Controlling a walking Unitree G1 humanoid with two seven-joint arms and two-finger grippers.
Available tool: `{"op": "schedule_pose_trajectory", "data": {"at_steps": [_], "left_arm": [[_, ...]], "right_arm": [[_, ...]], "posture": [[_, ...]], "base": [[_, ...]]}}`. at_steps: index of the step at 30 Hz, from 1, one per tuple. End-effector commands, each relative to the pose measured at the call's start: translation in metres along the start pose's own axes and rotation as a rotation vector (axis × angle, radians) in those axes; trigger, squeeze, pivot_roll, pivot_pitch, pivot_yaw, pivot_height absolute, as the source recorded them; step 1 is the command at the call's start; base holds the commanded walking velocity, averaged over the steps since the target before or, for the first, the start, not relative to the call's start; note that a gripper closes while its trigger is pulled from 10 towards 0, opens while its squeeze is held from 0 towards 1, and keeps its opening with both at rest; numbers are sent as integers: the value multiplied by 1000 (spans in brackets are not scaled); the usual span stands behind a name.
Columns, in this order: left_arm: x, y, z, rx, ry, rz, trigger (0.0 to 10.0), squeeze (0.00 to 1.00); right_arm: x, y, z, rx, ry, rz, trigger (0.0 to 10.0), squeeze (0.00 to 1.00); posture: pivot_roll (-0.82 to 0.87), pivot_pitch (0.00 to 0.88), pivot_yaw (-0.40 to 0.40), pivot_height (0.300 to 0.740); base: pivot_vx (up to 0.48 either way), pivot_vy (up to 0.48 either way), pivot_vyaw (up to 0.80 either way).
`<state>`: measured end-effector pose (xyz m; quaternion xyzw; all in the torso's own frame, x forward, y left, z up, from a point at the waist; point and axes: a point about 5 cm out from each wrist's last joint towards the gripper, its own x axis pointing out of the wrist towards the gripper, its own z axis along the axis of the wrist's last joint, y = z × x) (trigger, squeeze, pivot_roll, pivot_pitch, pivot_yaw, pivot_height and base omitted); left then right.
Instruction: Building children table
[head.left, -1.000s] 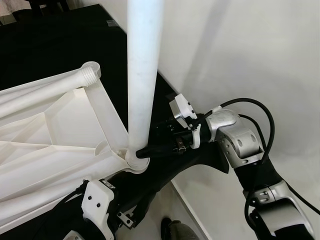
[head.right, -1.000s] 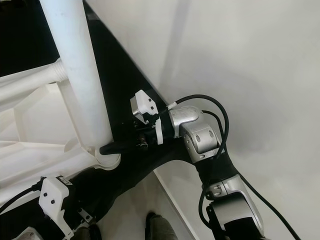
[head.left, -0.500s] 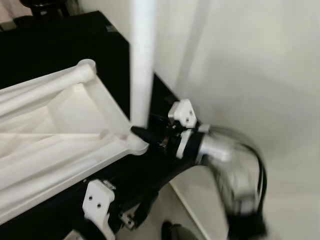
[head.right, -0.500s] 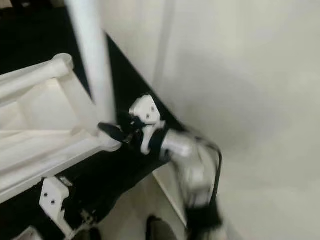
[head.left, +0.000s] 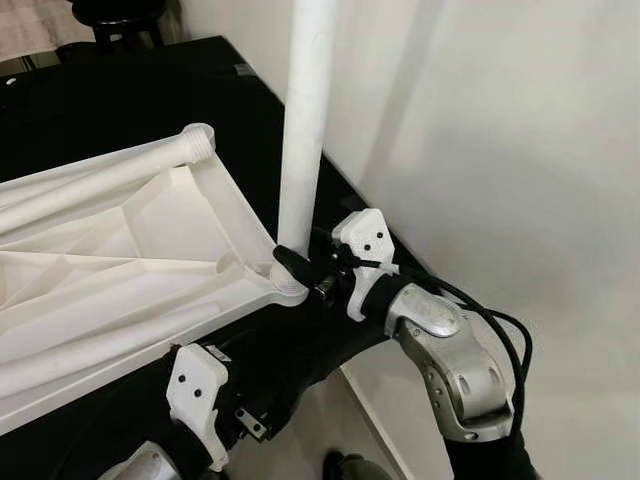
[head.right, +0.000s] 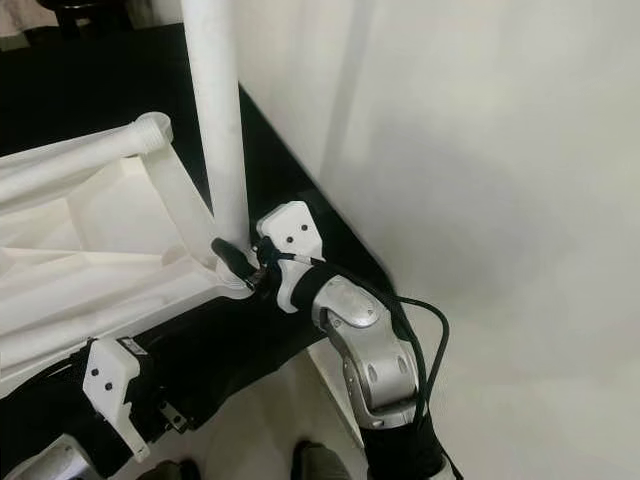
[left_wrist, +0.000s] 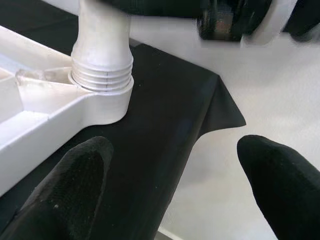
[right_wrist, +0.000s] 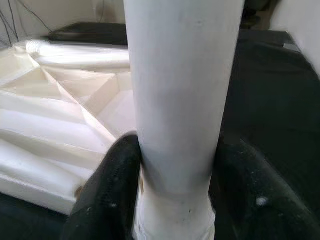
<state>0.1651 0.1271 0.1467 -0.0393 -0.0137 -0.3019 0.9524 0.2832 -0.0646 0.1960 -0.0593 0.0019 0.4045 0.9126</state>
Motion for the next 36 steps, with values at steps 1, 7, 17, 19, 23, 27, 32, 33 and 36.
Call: {"op": "schedule_pose_trajectory", "data": {"at_steps": [1,7,17,19,23,27,32,33,36], "left_arm": [[-1,-1,-5,-10,14,12,10000,0],[0,-3,-5,-17,13,1,10000,0],[-3,-8,-5,-25,18,1,10000,0],[-4,-9,-5,-27,19,2,10000,0],[-3,-10,-6,-29,19,2,10000,0],[-3,-10,-6,-32,17,2,10000,0],[-1,-10,-5,-34,13,1,10000,0],[-1,-10,-5,-34,13,1,10000,0],[-1,-9,-5,-34,11,0,10000,0]], "right_arm": [[1,2,-2,33,-7,113,10000,1000],[6,-8,20,-78,-86,394,10000,0],[14,-9,38,-205,-94,757,10000,0],[18,-10,41,-213,-94,809,10000,0],[18,-13,43,-221,-92,892,10000,0],[17,-17,43,-230,-89,915,10000,0],[22,-20,39,-245,-87,851,10000,0],[22,-20,39,-245,-87,851,10000,0],[27,-19,35,-240,-91,814,10000,0]], "posture": [[-204,203,-103,740],[-189,204,-106,740],[-162,214,-111,740],[-156,215,-113,740],[-156,217,-117,740],[-161,218,-120,740],[-166,219,-120,740],[-166,219,-120,740],[-169,221,-119,740]], "base": [[0,0,0],[0,0,0],[0,0,0],[0,0,0],[0,0,0],[0,0,0],[0,0,0],[0,0,0],[0,0,0]]}}
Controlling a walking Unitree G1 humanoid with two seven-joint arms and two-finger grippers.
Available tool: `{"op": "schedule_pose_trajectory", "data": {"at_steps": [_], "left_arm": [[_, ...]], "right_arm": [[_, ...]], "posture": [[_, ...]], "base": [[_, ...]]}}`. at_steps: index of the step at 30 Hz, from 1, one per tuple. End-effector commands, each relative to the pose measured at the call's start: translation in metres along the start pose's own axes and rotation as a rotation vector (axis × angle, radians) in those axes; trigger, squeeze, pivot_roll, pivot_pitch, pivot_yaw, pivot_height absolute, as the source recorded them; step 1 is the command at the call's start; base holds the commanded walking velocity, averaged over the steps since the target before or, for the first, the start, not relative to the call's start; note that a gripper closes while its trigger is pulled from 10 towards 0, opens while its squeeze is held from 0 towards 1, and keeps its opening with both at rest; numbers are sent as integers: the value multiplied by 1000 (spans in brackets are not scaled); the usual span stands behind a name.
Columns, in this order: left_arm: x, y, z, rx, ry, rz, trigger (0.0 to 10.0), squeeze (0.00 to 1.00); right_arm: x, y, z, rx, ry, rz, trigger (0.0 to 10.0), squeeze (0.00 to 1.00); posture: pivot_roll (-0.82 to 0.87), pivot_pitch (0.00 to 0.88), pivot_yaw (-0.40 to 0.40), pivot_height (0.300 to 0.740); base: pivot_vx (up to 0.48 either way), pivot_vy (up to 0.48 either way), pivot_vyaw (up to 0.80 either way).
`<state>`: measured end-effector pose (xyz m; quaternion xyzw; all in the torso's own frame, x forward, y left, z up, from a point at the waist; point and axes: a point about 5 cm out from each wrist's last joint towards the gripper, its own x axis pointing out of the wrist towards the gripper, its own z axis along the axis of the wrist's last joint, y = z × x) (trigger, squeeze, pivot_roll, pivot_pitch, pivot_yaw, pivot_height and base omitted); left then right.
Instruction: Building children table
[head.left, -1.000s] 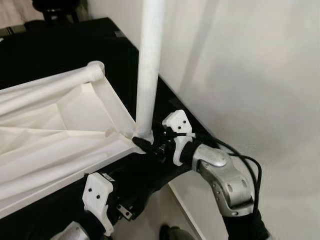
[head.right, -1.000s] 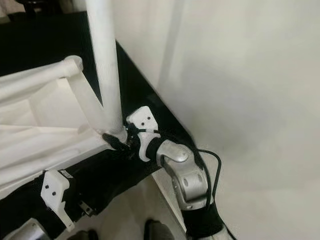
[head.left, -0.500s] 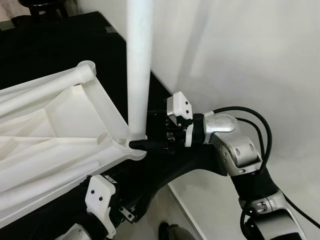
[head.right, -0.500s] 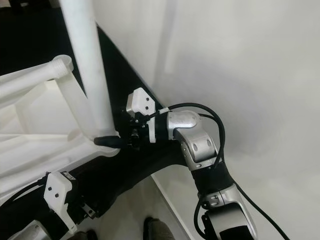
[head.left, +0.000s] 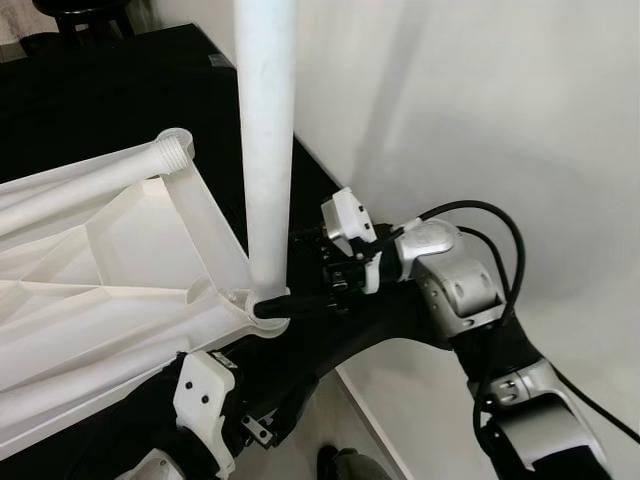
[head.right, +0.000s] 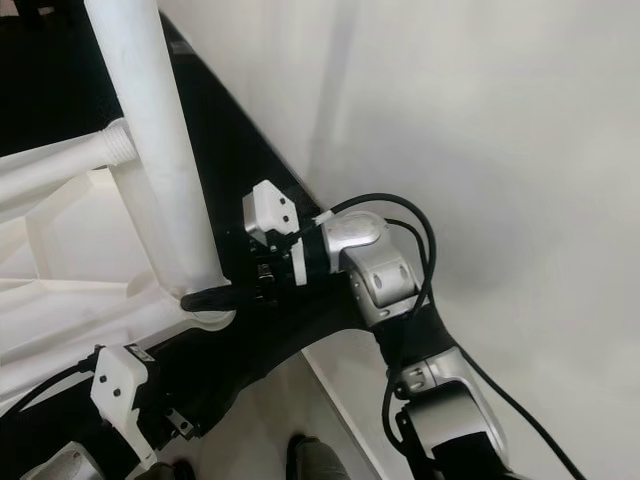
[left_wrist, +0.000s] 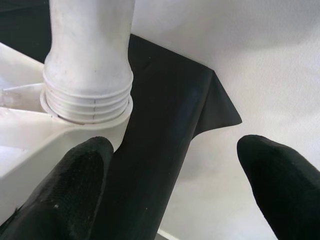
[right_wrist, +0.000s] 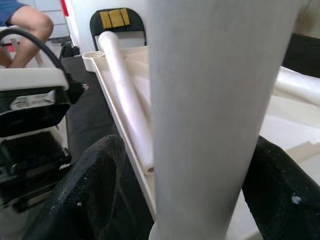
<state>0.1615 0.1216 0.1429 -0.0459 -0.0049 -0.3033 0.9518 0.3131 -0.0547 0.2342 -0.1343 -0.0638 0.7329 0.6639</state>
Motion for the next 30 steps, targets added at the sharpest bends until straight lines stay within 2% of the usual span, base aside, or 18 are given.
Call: {"op": "schedule_pose_trajectory", "data": {"at_steps": [1,3,4,6,7,12,17,20,21,22,23,24,25,26,27,28,30], "left_arm": [[-1,-3,-1,-15,-2,1,10000,0],[-2,-4,-2,-9,0,1,10000,0],[-2,-4,-2,-7,2,1,10000,0],[-2,-4,-2,-5,3,1,10000,0],[-3,-4,-2,-4,4,1,10000,0],[-3,-5,-3,-2,6,3,10000,0],[-4,-6,-4,-4,10,2,10000,0],[-5,-6,-5,-6,12,0,10000,0],[-5,-6,-5,-5,12,0,10000,0],[-5,-6,-5,-5,12,0,10000,0],[-5,-6,-5,-5,12,0,10000,0],[-6,-6,-5,-4,12,1,10000,0],[-6,-5,-5,-4,11,3,10000,0],[-6,-5,-5,-4,11,3,10000,0],[-6,-4,-5,-3,10,4,10000,0],[-6,-3,-5,-2,9,4,10000,0],[-5,-2,-5,-1,9,3,10000,0]], "right_arm": [[3,0,-4,-4,12,-9,10000,0],[7,-4,-8,-6,21,-45,9686,0],[10,-7,-10,-5,30,-90,3529,0],[12,-10,-11,-6,35,-118,3529,0],[13,-12,-12,-1,38,-143,0,0],[10,-13,-14,13,21,-165,0,0],[-4,-10,-15,12,35,-195,0,0],[-23,-4,-23,63,84,-401,0,0],[-26,-3,-25,72,92,-440,0,0],[-27,-1,-31,82,119,-601,0,0],[-27,-1,-31,82,119,-601,0,0],[-30,1,-35,87,139,-714,0,0],[-33,21,-43,73,201,-909,0,0],[-33,21,-43,73,201,-909,0,0],[-32,40,-48,63,249,-1017,0,0],[-31,53,-48,56,274,-1065,0,0],[-29,59,-49,55,289,-1073,0,0]], "posture": [[-168,220,-118,740],[-168,218,-118,740],[-168,216,-117,740],[-168,216,-117,740],[-165,215,-117,740],[-165,210,-114,740],[-173,203,-114,740],[-177,193,-127,740],[-177,193,-127,740],[-179,191,-131,740],[-179,191,-131,740],[-179,191,-131,740],[-196,196,-126,740],[-196,196,-126,740],[-200,199,-116,740],[-200,199,-116,740],[-207,195,-102,740]], "base": [[0,0,0],[0,0,0],[0,0,0],[0,0,0],[0,0,0],[0,0,0],[0,0,0],[0,0,0],[0,0,0],[0,0,0],[0,0,0],[0,0,0],[0,0,0],[0,0,0],[0,0,0],[0,0,0],[0,0,0]]}}
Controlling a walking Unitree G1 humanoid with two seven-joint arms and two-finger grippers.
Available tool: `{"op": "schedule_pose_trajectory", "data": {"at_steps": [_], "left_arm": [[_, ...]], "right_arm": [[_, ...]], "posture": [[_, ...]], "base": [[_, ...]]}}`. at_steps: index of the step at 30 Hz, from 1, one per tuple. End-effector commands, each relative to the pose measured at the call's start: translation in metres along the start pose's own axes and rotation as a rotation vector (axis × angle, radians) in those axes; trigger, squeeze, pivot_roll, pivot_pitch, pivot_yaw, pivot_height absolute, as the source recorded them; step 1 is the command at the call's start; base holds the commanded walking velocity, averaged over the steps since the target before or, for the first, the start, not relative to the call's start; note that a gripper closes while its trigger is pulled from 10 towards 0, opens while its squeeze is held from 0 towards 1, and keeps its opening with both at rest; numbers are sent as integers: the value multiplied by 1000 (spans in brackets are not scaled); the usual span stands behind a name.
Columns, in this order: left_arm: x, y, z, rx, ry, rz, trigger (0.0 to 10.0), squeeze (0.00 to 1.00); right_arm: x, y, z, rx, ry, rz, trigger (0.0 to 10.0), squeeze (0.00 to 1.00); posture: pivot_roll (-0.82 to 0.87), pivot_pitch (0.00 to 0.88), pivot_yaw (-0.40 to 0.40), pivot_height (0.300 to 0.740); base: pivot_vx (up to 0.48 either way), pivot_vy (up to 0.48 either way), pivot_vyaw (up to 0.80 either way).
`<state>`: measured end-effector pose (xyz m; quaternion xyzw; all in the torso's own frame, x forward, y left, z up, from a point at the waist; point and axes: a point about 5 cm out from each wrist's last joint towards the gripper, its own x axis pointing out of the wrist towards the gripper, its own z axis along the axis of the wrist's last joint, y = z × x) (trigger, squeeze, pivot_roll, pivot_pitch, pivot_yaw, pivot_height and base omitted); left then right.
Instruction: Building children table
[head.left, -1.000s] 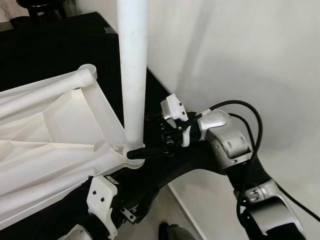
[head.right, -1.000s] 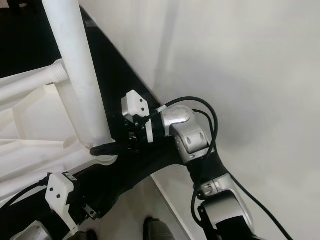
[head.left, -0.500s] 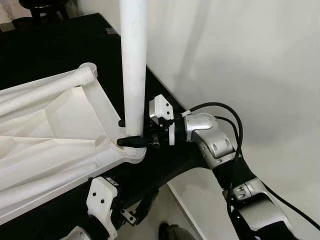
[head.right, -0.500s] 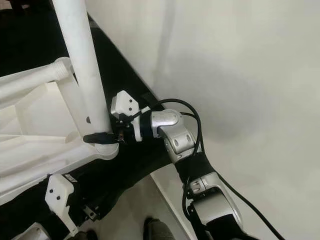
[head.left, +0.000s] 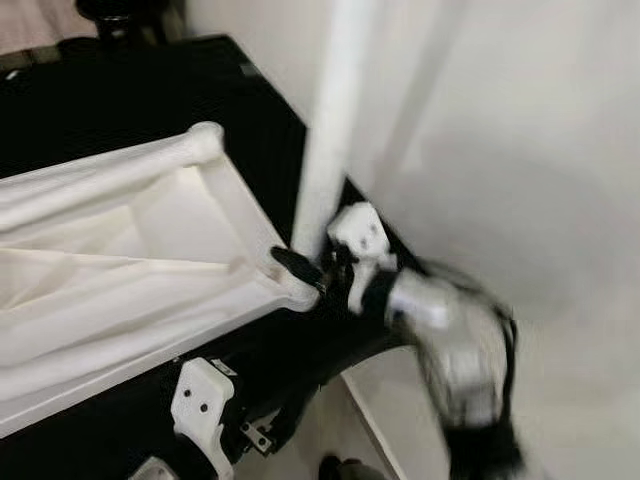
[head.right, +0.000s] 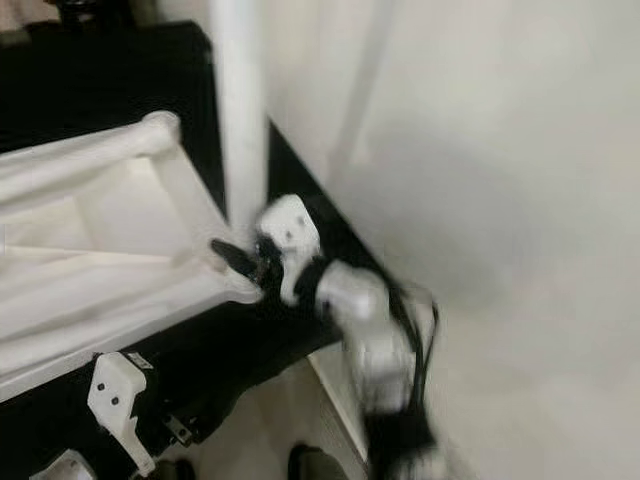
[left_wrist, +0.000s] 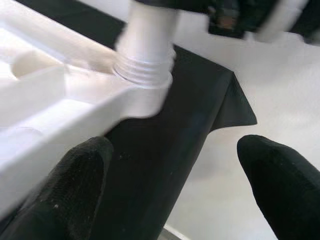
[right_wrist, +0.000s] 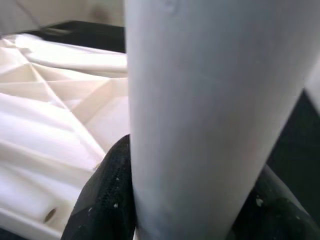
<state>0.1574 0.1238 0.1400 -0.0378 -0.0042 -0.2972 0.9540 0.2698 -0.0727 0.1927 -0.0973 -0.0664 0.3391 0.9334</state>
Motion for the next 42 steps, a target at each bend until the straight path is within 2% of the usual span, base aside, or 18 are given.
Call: {"op": "schedule_pose_trajectory", "data": {"at_steps": [1,4,5,6,7,9,10,11,12,14,17,18,28,29,31,32,39,42], "left_arm": [[0,-2,-2,-17,5,-16,10000,0],[1,-2,-3,-19,7,-24,10000,0],[1,-2,-3,-19,7,-22,10000,0],[0,-2,-3,-19,6,-20,10000,0],[0,-2,-2,-19,4,-14,10000,0],[-1,-2,-2,-18,2,-9,10000,0],[-1,-2,-2,-18,0,-4,10000,0],[-1,-2,-2,-18,-1,-2,10000,0],[-1,-2,-2,-18,-1,-2,10000,0],[0,-2,-2,-19,-3,-4,10000,0],[0,-3,-2,-22,-4,-9,10000,0],[0,-3,-1,-22,-4,-10,10000,0],[-3,-6,0,-27,-4,-8,10000,0],[-3,-7,1,-28,-3,-9,10000,0],[-3,-7,1,-29,-3,-10,10000,0],[-3,-8,1,-30,-3,-12,10000,0],[-3,-9,2,-34,-5,-14,10000,0],[-2,-10,2,-35,-7,-15,10000,0]], "right_arm": [[-9,-11,-22,-83,173,-94,0,0],[-1,-9,-20,-39,180,-45,0,0],[3,-4,-18,2,175,16,1765,0],[5,0,-16,29,173,49,1765,0],[8,7,-7,68,117,138,10000,0],[9,15,2,112,64,263,10000,90],[9,19,11,146,10,378,10000,1000],[4,22,23,165,-47,530,10000,1000],[4,22,23,165,-47,530,10000,1000],[-3,14,36,89,-107,723,10000,1000],[0,1,39,-6,-107,777,10000,933],[4,-5,40,-41,-102,807,10000,0],[28,-14,45,-82,-83,931,10000,0],[31,-13,43,-67,-77,943,4941,0],[32,-13,42,-58,-73,952,4941,0],[31,-13,39,-45,-64,976,0,0],[31,-16,26,-15,-41,993,0,0],[32,-18,17,5,-16,887,0,0]], "posture": [[-200,189,-106,740],[-198,190,-108,740],[-202,190,-107,740],[-202,190,-107,740],[-200,190,-107,740],[-200,190,-107,740],[-198,189,-109,740],[-196,186,-108,740],[-196,186,-108,740],[-194,188,-110,740],[-192,190,-108,740],[-190,192,-110,740],[-179,213,-111,740],[-178,216,-112,740],[-178,216,-112,740],[-181,220,-113,740],[-181,223,-114,740],[-190,227,-119,740]], "base": [[0,0,0],[0,0,0],[0,0,0],[0,0,0],[0,0,0],[0,0,0],[0,0,0],[0,0,0],[0,0,0],[0,0,0],[0,0,0],[0,0,0],[0,0,0],[0,0,0],[0,0,0],[0,0,0],[0,0,0],[0,0,0]]}}
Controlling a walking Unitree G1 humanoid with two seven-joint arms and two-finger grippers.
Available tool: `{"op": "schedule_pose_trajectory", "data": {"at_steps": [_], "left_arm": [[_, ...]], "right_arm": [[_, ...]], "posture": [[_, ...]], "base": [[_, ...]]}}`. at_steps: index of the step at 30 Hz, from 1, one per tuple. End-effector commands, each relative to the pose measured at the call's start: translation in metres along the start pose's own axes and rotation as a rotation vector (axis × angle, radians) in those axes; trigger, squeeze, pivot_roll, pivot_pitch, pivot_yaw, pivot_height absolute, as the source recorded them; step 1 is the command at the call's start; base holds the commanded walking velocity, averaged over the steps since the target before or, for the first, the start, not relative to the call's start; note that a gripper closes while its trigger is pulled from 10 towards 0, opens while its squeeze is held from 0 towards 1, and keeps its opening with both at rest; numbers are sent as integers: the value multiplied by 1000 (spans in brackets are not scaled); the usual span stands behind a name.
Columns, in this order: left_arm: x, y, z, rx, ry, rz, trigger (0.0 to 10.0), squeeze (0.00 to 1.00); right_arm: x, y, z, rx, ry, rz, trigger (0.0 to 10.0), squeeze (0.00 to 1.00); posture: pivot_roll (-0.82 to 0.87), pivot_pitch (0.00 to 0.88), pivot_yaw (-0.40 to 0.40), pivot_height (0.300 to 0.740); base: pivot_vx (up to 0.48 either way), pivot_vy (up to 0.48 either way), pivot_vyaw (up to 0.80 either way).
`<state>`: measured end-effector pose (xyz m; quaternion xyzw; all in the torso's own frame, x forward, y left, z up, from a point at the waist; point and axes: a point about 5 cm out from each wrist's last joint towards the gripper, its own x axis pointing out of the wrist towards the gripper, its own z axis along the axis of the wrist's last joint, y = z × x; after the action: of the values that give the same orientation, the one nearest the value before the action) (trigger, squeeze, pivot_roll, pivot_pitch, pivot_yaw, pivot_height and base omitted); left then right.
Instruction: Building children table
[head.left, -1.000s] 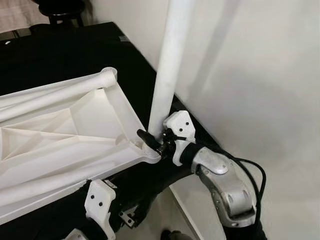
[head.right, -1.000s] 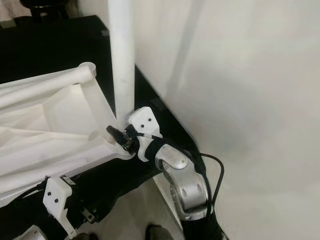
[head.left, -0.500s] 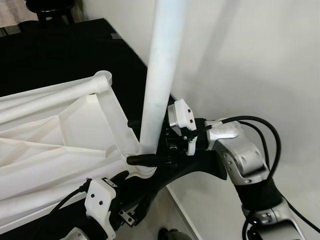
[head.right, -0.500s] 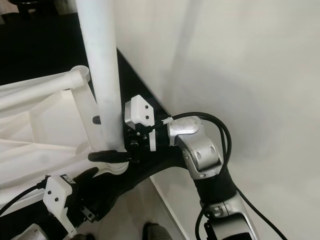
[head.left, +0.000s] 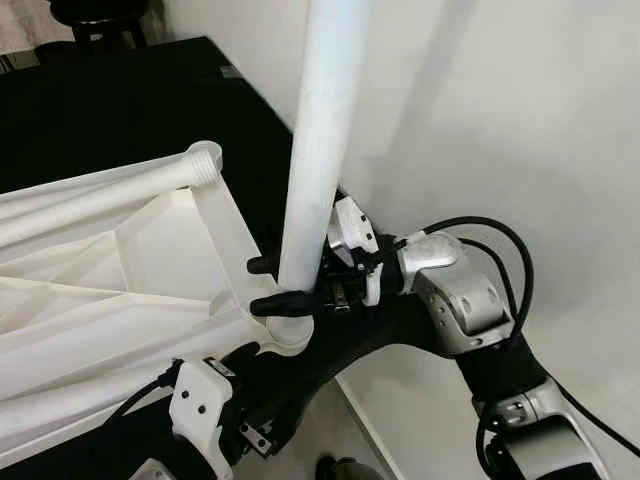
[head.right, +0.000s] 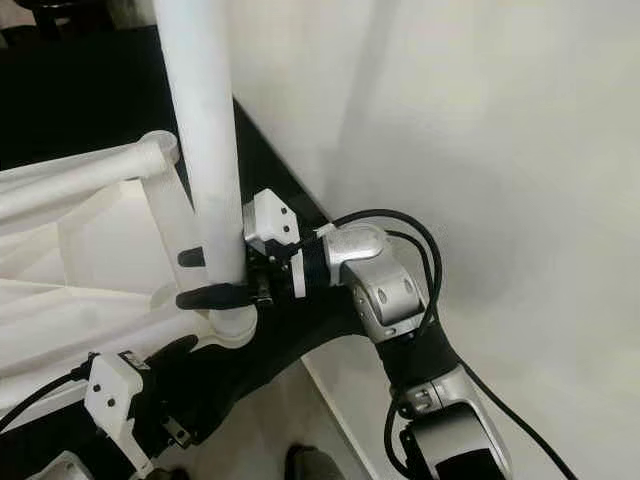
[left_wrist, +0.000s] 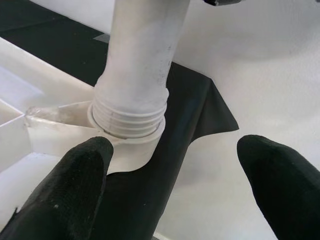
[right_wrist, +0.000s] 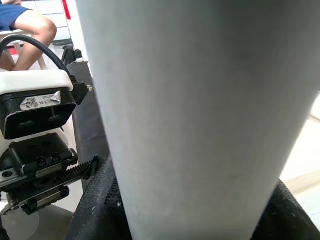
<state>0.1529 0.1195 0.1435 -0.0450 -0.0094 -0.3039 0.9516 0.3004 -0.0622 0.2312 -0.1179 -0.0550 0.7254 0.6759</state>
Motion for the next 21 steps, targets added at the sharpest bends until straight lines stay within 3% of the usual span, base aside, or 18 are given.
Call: {"op": "schedule_pose_trajectory", "data": {"at_steps": [1,2,3,4,5,6,7,8,9,11,17,18,21], "left_arm": [[-1,-3,-1,-24,6,0,10000,0],[-1,-3,-1,-24,5,1,10000,0],[-1,-3,-1,-24,5,1,10000,0],[-1,-3,-1,-24,4,3,10000,0],[-1,-2,-1,-22,4,5,10000,0],[-1,-2,-1,-22,4,5,10000,0],[-1,-1,-1,-21,4,6,10000,0],[-1,0,0,-21,3,6,10000,0],[-1,0,0,-21,3,6,10000,0],[-1,0,0,-20,3,4,10000,0],[-1,2,-1,-17,6,2,10000,0],[-1,3,-1,-16,6,2,10000,0],[-1,3,-1,-16,6,4,10000,0]], "right_arm": [[0,2,-16,56,38,-48,0,0],[5,3,-27,104,71,-229,0,0],[5,3,-27,104,71,-229,0,0],[10,5,-33,138,88,-357,0,0],[10,5,-42,177,128,-660,0,0],[10,5,-42,177,128,-660,0,0],[6,7,-47,204,162,-881,0,0],[6,20,-53,252,192,-959,0,0],[6,20,-53,252,192,-959,0,0],[16,38,-52,282,193,-926,0,0],[24,36,-49,281,167,-879,0,0],[28,33,-46,276,143,-830,10000,0],[31,30,-40,257,102,-753,10000,0]], "posture": [[-190,227,-119,740],[-193,225,-125,740],[-193,225,-125,740],[-196,224,-124,740],[-204,227,-122,740],[-204,227,-122,740],[-207,227,-124,740],[-209,227,-125,740],[-209,227,-125,740],[-210,224,-120,740],[-204,214,-110,740],[-206,214,-109,740],[-208,214,-111,740]], "base": [[0,0,0],[0,0,0],[0,0,0],[0,0,0],[0,0,0],[0,0,0],[0,0,0],[0,0,0],[0,0,0],[0,0,0],[0,0,0],[0,0,0],[0,0,0]]}}
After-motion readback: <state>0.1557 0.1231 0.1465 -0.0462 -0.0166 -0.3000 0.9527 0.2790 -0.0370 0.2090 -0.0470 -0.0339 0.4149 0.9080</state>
